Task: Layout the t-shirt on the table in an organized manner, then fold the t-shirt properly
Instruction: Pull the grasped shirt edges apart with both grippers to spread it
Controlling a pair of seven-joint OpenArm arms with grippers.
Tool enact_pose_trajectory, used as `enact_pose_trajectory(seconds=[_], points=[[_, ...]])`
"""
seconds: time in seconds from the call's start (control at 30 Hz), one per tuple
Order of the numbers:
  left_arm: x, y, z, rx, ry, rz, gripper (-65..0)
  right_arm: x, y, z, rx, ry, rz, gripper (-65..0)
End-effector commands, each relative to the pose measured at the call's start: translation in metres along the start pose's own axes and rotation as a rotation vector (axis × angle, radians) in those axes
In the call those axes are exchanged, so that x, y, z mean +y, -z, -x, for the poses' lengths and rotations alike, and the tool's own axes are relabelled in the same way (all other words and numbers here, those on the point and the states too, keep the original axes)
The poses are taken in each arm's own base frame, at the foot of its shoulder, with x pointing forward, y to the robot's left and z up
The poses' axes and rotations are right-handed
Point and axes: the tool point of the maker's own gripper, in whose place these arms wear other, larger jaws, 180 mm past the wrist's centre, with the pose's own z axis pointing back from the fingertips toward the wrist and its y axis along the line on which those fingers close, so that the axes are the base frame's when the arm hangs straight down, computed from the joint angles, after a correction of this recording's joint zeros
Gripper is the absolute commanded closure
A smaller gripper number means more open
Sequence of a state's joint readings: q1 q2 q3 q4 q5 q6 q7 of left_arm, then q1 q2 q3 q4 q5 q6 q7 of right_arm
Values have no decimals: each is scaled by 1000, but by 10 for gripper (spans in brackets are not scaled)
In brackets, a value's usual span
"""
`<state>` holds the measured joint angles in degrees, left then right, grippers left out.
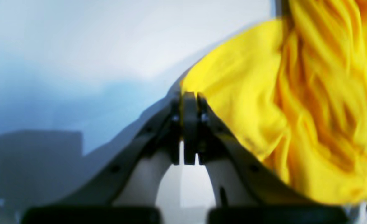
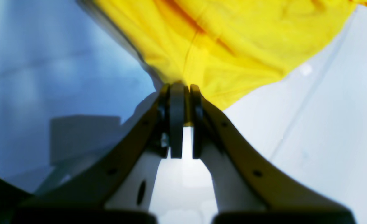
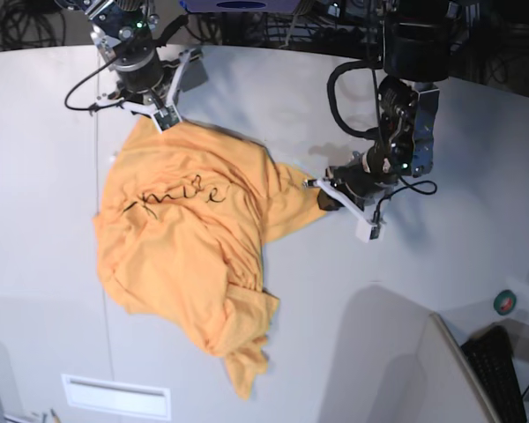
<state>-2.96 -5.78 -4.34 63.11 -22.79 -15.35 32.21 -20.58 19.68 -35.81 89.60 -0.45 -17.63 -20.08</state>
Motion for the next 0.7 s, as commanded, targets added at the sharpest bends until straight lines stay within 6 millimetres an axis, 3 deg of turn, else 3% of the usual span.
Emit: enact_pose_trajectory(seconds=[0.0, 0.17, 0.27, 0.37, 0.43, 0.5, 0.67], points=[[5, -10, -17, -51, 31, -10, 0, -8, 1, -11, -38, 0, 23, 0], [-3, -73, -17, -166, 129, -20, 0, -49, 4, -23, -61, 64, 122, 0], [9, -122, -26, -260, 131, -85, 0, -52, -2, -37, -103, 72, 122, 0], [10, -157, -31, -324, 130, -126, 0, -50, -7, -40, -113, 75, 118, 0], [7, -166, -21, -313, 128, -131, 0, -52, -5, -38, -105, 82, 125, 0], [-2, -161, 1, -257, 125, -106, 0, -58, -2, -32, -87, 86, 142, 0], [-18, -145, 64, -95, 90, -45, 0, -104, 2, -7, -26, 134, 257, 0]])
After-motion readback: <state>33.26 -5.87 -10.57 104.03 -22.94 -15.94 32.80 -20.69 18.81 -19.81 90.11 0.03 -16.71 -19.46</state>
